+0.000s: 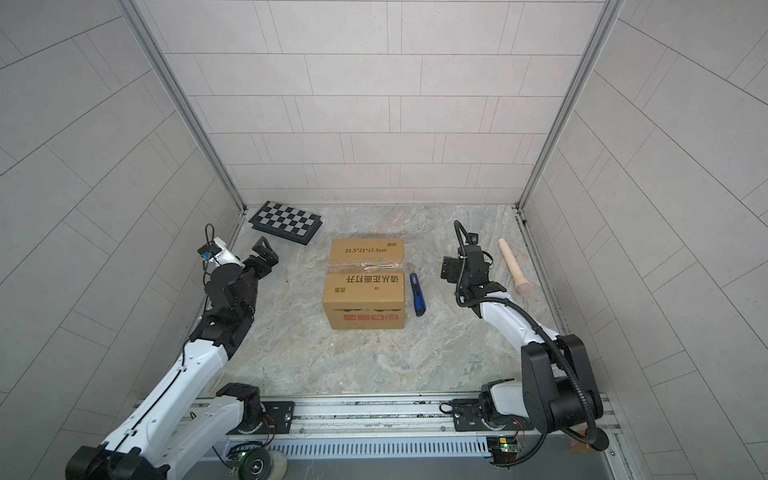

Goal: Unpack the express box
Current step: 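Move the left gripper toward the box while the right gripper reaches toward the blue knife, then grasp the blue utility knife with the right gripper while the left gripper nears the box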

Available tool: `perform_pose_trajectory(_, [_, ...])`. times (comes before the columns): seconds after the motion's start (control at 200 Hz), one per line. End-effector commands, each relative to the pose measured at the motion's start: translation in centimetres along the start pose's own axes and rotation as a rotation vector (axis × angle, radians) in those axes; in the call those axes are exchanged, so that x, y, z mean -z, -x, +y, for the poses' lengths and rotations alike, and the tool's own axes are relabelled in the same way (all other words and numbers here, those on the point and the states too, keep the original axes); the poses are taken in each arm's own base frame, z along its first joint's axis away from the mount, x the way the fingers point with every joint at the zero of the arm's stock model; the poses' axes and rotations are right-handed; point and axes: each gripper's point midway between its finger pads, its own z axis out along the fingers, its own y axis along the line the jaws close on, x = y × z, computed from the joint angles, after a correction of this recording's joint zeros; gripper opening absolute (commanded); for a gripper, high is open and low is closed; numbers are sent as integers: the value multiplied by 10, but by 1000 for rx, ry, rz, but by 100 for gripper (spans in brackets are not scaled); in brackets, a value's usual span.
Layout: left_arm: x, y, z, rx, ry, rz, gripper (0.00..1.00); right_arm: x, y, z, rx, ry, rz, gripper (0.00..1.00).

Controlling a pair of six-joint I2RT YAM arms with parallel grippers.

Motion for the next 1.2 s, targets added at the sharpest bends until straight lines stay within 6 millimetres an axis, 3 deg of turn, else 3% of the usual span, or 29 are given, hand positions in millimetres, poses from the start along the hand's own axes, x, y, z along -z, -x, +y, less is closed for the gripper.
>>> perform_pose_trajectory(0.0, [5, -23, -19, 70, -109, 150, 100, -1, -13, 34, 20, 107, 125, 88])
perform_pose_trajectory(0.19, [28, -55, -50, 98, -309, 335, 100, 3, -42, 60, -27, 193, 224, 86])
perform_pose_trajectory(0.506, [89, -100, -71, 100, -489, 549, 100, 31, -81, 100, -32, 255, 276, 85])
perform_pose_trajectory(0.681, [112, -114, -88, 130, -616, 590, 100, 44, -82, 108, -53, 263, 237, 85])
perform_pose_trajectory(0.961, [92, -125, -120, 186, -696, 623, 100, 46, -69, 146, -62, 327, 214, 85])
perform_pose_trajectory(1.192, [69, -137, -128, 144, -669, 635, 100, 35, -62, 164, -105, 342, 200, 85])
